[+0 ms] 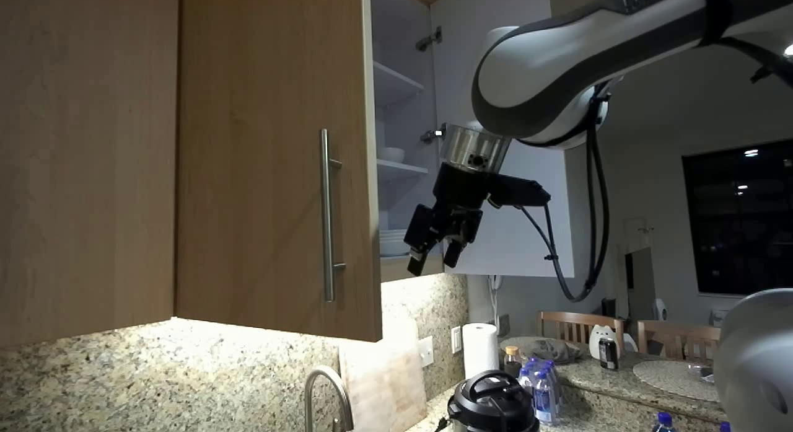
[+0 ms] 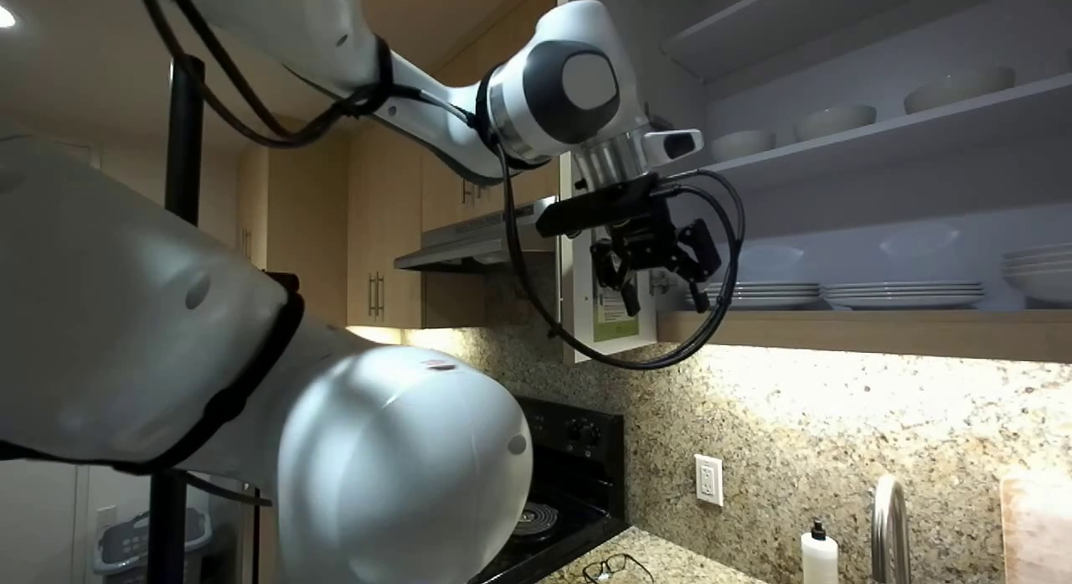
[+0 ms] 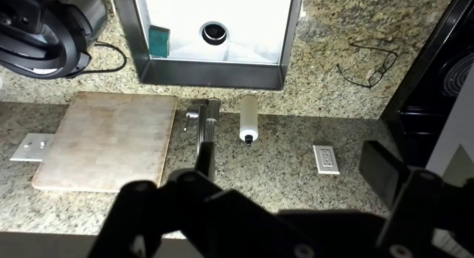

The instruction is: Close the top left cabinet door

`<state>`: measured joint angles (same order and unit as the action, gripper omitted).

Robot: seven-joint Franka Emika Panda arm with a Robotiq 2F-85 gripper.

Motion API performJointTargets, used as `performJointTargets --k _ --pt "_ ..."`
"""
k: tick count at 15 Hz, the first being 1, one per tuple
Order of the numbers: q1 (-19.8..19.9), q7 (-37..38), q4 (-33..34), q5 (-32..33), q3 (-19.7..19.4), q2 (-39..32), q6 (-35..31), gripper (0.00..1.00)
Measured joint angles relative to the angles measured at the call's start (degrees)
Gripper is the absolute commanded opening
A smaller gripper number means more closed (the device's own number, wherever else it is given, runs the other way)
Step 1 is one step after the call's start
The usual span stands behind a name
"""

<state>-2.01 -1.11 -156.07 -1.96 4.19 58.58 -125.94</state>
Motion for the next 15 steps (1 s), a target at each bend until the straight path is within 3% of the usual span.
performJointTargets --k 15 --pt "1.8 3.2 -0.9 4.0 8.1 19.7 -0.9 1.00"
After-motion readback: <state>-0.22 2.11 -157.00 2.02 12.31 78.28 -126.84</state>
